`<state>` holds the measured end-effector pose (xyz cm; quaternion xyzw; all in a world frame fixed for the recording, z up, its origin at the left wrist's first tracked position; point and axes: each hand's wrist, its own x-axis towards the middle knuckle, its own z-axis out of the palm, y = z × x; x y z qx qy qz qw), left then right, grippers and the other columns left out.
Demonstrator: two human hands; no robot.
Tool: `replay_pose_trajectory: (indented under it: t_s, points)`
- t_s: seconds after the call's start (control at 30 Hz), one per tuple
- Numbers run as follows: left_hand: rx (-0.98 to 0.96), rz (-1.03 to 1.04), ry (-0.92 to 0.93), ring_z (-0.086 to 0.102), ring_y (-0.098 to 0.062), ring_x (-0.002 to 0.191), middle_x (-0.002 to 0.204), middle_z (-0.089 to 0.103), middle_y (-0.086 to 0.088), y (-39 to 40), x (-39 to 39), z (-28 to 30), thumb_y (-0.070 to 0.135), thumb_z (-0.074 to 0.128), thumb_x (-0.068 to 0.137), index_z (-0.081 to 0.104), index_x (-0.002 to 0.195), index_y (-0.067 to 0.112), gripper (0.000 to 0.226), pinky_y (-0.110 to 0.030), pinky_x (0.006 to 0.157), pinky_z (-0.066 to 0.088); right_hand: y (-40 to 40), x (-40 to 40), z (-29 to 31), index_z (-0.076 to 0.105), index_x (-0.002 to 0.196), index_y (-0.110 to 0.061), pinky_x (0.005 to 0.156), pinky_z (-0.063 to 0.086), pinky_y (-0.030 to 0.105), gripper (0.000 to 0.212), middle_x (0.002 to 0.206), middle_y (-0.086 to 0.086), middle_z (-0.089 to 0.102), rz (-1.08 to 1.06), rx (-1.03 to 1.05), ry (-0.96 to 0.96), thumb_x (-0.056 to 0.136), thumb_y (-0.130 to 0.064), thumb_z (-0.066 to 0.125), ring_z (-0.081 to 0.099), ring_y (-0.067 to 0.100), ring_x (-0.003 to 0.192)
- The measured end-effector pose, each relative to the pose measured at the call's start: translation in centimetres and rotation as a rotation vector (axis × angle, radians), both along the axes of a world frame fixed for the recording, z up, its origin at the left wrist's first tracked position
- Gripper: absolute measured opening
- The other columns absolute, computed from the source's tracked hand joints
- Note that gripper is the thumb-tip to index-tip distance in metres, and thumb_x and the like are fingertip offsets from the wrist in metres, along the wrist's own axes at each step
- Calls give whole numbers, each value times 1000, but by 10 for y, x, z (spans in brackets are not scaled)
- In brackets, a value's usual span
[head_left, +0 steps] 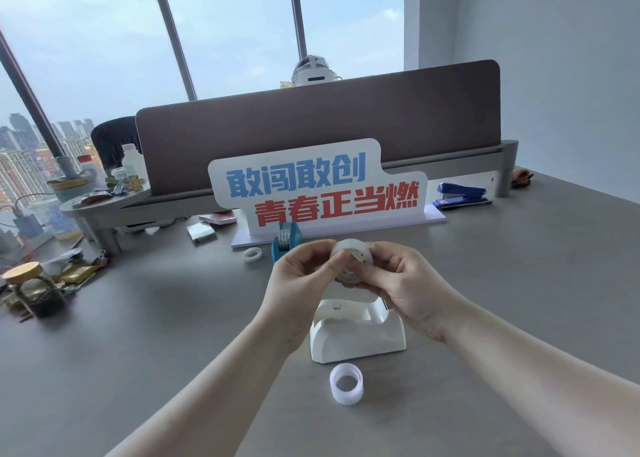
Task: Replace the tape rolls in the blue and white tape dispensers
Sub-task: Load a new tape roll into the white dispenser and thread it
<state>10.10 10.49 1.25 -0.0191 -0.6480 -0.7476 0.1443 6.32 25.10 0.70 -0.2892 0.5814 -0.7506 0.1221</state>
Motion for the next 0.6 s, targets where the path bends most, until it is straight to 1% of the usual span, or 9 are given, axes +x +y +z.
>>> replay_pose_trajectory:
  t_s: [0.07, 0.13, 0.2, 0.3, 0.33, 0.43, 0.5, 0.6]
  points:
    - [-58, -21, 2, 67, -23, 96, 99, 74, -10, 0, 1, 0, 35, 74, 59, 73, 95, 13, 42, -33, 89, 52, -1, -1, 1, 70, 101, -7, 87, 54, 28, 31, 101, 15, 73, -21, 22, 20, 78, -26, 65, 68, 24, 99]
    - [-108, -33, 13, 68, -20, 98, 100, 75, -7, -1, 1, 2, 36, 72, 62, 74, 94, 17, 37, -32, 90, 52, -2, -1, 1, 69, 104, -4, 88, 54, 28, 28, 104, 16, 72, -24, 42, 35, 83, -22, 63, 68, 23, 100]
    - [-157, -34, 19, 67, -17, 98, 101, 75, -2, -3, 1, 4, 35, 71, 63, 74, 94, 19, 34, -28, 89, 53, -1, -2, 2, 66, 108, -4, 91, 53, 29, 26, 108, 16, 70, 20, 51, 39, 87, -17, 60, 66, 22, 102]
    - [-245, -49, 12, 67, -14, 100, 101, 75, 1, -3, 2, 5, 37, 72, 64, 73, 96, 21, 36, -26, 90, 51, 3, -4, 5, 60, 113, -6, 91, 53, 30, 32, 104, 14, 72, 54, -13, -51, 82, -12, 62, 67, 23, 100]
    - [-262, -49, 8, 68, -13, 98, 100, 75, 2, -2, 3, 5, 39, 72, 63, 74, 94, 24, 35, -26, 90, 51, 5, -4, 6, 59, 113, -5, 90, 54, 30, 33, 103, 13, 73, 54, -21, -75, 80, -11, 63, 68, 23, 99]
    - [-264, -8, 12, 69, -8, 90, 91, 77, 6, -2, 6, 4, 39, 72, 61, 75, 83, 28, 25, -23, 85, 51, 7, -2, 6, 63, 109, -1, 91, 54, 30, 27, 107, 18, 71, 58, 46, -50, 83, -9, 63, 68, 26, 101]
    - [-254, 4, 6, 70, -8, 85, 87, 77, 4, -4, 6, 4, 36, 72, 60, 75, 81, 25, 24, -24, 82, 52, 9, 0, 8, 67, 104, -3, 86, 55, 27, 26, 102, 15, 73, 11, 93, -13, 79, -12, 67, 69, 23, 96]
    - [-254, -29, -13, 70, -13, 83, 85, 77, -3, -5, 9, 6, 34, 74, 59, 76, 84, 16, 30, -22, 78, 53, 13, 2, 10, 72, 95, -10, 78, 54, 19, 22, 93, 6, 76, -22, 121, 13, 74, -13, 72, 71, 16, 88]
